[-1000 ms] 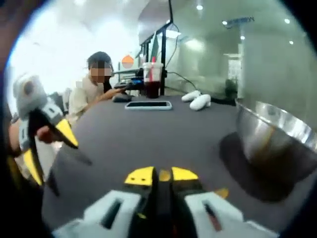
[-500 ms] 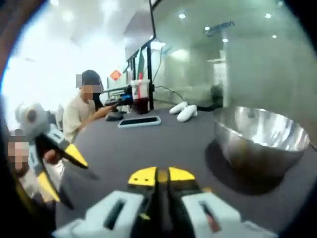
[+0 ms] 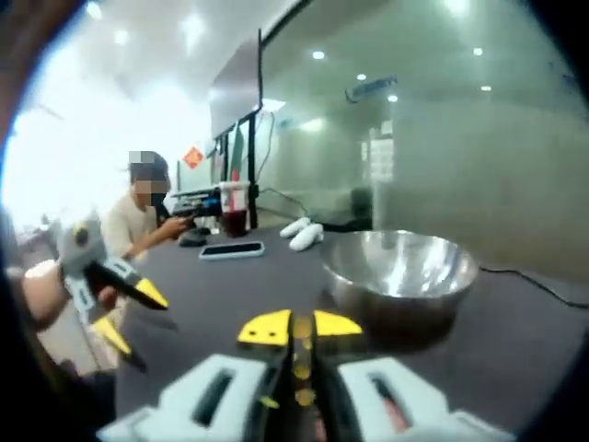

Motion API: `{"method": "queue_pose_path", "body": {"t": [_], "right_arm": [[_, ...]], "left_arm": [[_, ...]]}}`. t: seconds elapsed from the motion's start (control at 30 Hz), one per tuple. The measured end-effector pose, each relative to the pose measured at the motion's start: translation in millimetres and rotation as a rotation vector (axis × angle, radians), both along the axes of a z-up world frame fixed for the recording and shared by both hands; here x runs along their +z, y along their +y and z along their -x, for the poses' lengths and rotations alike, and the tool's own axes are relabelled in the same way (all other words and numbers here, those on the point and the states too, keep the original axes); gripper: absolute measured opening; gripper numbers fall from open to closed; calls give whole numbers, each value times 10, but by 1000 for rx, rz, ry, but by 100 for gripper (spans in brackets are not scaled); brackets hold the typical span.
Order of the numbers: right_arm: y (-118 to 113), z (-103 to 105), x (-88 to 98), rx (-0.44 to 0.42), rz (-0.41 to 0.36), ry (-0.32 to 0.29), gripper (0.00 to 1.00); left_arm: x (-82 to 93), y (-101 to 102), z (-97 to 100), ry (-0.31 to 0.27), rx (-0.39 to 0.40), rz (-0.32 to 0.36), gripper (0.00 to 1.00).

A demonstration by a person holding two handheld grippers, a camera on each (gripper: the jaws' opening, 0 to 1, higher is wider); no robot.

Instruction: Pick up the QQ candy scattered on the table and place it into the stainless steel bowl on the table

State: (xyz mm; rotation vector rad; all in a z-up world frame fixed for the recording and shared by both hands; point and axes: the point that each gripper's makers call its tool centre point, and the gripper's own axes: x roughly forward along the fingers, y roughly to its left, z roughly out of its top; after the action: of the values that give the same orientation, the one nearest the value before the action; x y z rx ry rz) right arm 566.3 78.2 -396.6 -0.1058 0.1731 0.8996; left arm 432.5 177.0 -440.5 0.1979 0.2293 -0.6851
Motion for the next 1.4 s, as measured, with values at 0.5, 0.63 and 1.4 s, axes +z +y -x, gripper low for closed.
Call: {"method": "queue_pose_path", "body": {"t": [0.5,0.63,1.4], "right_arm": [[-172,-464,385,-144,-45,-82,9],[-141,-750,479,-194,-46,-93,9],[-165,-956,498,-250,-70,-67,31]], "left_arm": [[30,-97,7,-8,-28,-3,46],[24,-93,12,-5,-29,-8,47],[38,-65,23,-11,-15,-8,47]]}}
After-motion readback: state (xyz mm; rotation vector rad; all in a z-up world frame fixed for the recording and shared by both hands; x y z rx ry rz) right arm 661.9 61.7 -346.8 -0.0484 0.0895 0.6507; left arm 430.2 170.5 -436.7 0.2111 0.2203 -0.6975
